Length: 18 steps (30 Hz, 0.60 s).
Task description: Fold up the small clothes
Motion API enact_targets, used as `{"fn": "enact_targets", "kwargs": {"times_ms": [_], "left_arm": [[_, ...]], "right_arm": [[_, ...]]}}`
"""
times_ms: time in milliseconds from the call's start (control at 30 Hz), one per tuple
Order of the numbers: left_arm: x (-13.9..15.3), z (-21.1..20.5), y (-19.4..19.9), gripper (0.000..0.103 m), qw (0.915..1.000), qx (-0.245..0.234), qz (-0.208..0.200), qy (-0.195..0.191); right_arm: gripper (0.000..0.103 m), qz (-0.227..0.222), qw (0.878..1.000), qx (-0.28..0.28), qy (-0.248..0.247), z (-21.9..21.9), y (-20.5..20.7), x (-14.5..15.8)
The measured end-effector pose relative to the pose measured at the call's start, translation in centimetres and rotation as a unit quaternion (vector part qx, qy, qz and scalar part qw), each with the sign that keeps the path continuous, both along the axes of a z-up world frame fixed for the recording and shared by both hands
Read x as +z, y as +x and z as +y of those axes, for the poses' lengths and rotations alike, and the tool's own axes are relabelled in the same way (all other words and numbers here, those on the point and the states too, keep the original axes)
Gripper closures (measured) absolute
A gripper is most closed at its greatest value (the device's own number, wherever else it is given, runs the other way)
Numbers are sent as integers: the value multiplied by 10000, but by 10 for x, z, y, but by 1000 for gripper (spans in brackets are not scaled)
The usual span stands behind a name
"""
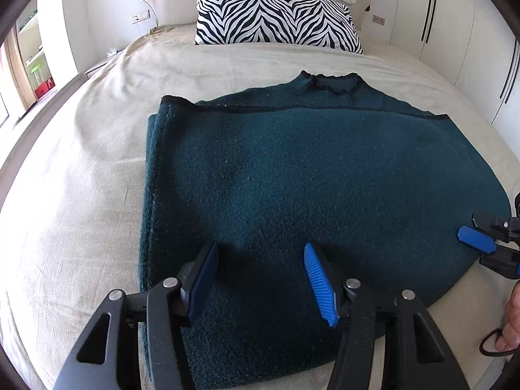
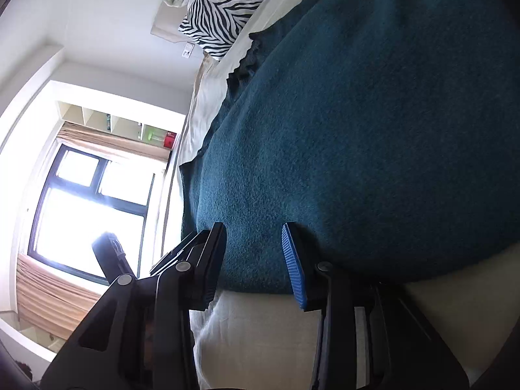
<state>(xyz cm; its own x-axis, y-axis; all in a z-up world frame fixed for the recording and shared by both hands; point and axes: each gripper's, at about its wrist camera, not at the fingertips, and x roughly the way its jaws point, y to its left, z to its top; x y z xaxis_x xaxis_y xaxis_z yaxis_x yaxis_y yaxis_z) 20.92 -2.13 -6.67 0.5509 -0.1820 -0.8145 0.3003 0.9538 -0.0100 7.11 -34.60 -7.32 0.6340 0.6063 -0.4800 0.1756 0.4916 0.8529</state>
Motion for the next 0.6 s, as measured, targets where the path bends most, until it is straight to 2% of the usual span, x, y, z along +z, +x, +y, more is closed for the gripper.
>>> {"fn": "enact_targets", "kwargs": {"times_ms": [167, 267, 367, 400, 467, 533, 600], "left_arm": [[0, -1, 1, 45, 10000, -12, 1, 8], [0, -2, 1, 45, 10000, -21, -12, 30], [0, -2, 1, 44, 10000, -19, -17, 31], [0, -2, 1, 44, 10000, -15, -22, 35], [3, -3, -1, 45, 10000, 20, -57, 44], [9, -1, -4, 45, 9999, 75, -76, -33], [16, 4, -8, 45, 9995, 84, -33, -304]], "right_arm": [[70, 12, 9936, -1085, -299, -66, -31, 11], [67, 101, 9849, -1630, -581, -96, -50, 22], [66, 169, 9762, -2056, -662, -116, -71, 34], [62, 146, 9754, -2094, -677, -116, -74, 38], [62, 42, 9788, -1918, -721, -112, -79, 48], [62, -105, 9856, -1560, -650, -91, -70, 57], [62, -249, 9923, -1078, -557, -58, -45, 63]]}}
